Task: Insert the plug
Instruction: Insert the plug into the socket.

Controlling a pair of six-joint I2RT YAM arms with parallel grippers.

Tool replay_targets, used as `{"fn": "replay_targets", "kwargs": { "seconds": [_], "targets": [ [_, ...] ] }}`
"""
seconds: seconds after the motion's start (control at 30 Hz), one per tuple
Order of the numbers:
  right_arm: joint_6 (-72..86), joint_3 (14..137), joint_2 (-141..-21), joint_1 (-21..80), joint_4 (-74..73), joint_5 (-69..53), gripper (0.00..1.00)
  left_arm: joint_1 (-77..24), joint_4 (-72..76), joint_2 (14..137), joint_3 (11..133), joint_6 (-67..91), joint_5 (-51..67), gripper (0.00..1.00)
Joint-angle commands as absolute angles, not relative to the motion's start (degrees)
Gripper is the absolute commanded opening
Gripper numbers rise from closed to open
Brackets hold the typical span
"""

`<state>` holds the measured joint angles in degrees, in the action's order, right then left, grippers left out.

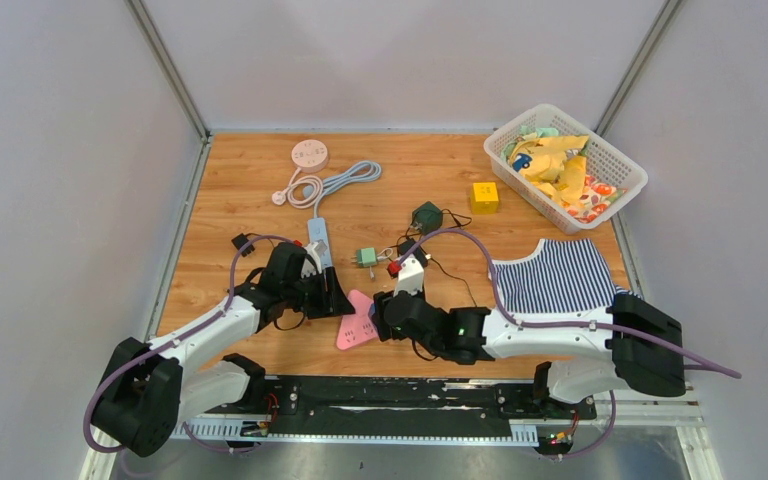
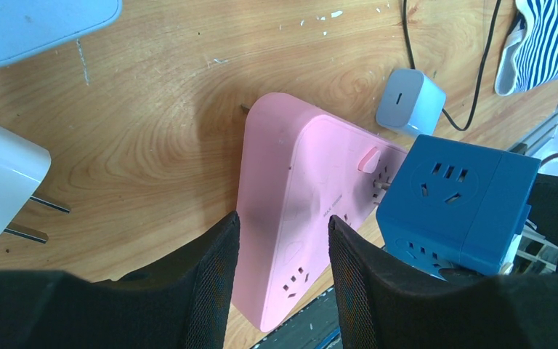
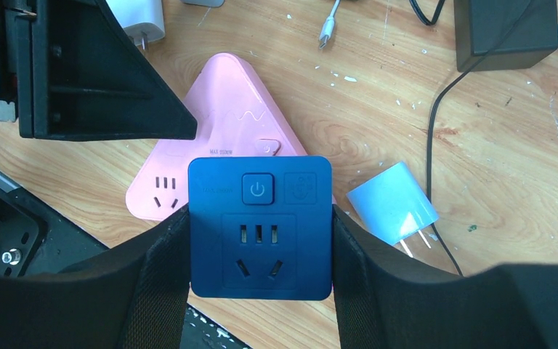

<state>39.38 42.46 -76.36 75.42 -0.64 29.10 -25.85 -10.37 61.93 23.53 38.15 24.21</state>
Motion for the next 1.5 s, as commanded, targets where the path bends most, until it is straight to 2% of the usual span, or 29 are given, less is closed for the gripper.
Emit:
{"fn": "replay_targets", "kwargs": {
  "seconds": [0.0,0.33,1.47],
  "targets": [
    [39.3,42.2,-76.0,76.5,-2.7,32.1,0.0,-25.8,-10.1,62.1,22.9,38.2,24.6,0.5],
    [36.6,43.7,-71.9,76.5,-2.5,33.7,0.0,-25.8,-9.8,62.2,22.9,38.4,24.7,0.5],
    [41.1,40.7,-75.6,76.5,-1.3,32.2,0.0,-25.8,-9.0,63.0,22.4,38.8,25.3,0.5]
  ]
}}
